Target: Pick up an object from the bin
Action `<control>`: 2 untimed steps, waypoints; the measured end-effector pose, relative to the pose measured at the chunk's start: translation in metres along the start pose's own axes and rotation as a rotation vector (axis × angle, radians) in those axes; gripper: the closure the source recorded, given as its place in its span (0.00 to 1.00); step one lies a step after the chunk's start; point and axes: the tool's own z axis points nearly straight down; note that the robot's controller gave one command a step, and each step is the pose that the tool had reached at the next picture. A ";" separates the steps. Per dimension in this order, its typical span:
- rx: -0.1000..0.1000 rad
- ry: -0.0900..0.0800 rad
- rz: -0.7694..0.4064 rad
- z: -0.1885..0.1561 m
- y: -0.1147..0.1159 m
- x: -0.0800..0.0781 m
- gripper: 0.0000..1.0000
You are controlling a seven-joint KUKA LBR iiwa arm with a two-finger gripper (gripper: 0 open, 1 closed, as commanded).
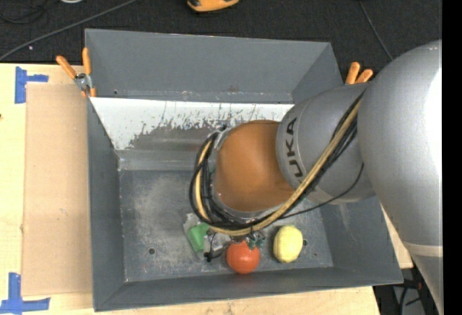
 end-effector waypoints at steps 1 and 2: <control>0.000 -0.002 0.000 -0.013 0.000 -0.001 1.00; 0.000 -0.001 0.002 -0.023 0.001 0.000 1.00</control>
Offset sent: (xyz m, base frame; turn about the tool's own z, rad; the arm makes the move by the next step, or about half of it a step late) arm 0.0004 0.0004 0.0294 -0.0001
